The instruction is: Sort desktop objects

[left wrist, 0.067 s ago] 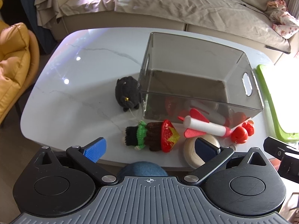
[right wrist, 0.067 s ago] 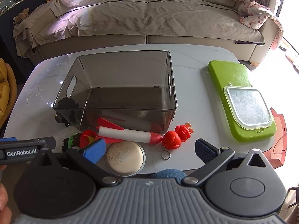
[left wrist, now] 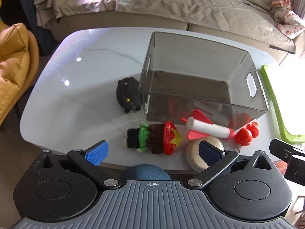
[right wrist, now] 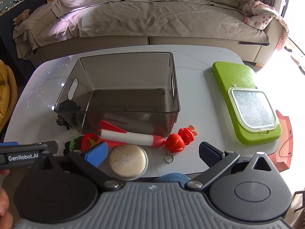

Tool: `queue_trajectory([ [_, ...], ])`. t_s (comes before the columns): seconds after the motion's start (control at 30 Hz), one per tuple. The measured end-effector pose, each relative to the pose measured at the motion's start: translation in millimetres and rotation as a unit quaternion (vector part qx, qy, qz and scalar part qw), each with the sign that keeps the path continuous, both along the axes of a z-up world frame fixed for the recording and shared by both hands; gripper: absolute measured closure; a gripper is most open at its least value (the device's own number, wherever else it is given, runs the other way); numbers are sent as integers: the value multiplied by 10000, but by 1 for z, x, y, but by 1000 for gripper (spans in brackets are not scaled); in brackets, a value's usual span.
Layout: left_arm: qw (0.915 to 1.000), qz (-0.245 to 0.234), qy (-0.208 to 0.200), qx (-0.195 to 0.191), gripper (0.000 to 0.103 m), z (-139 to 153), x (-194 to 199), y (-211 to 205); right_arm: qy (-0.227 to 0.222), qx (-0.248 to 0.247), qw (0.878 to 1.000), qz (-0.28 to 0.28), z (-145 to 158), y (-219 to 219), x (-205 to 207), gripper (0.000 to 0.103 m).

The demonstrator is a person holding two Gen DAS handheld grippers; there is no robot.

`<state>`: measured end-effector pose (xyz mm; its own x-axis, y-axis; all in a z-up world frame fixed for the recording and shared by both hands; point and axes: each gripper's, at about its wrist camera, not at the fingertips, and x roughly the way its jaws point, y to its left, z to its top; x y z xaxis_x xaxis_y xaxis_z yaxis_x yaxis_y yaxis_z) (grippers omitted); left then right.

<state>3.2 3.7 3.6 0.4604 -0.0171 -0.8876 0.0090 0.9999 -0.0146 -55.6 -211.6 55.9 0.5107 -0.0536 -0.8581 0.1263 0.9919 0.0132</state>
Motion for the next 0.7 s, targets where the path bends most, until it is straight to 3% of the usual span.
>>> queue_trajectory([
  [0.7,9997,-33,206,-94,0,7,16,16,224,266,9994,-37,-2,-4,1,0],
])
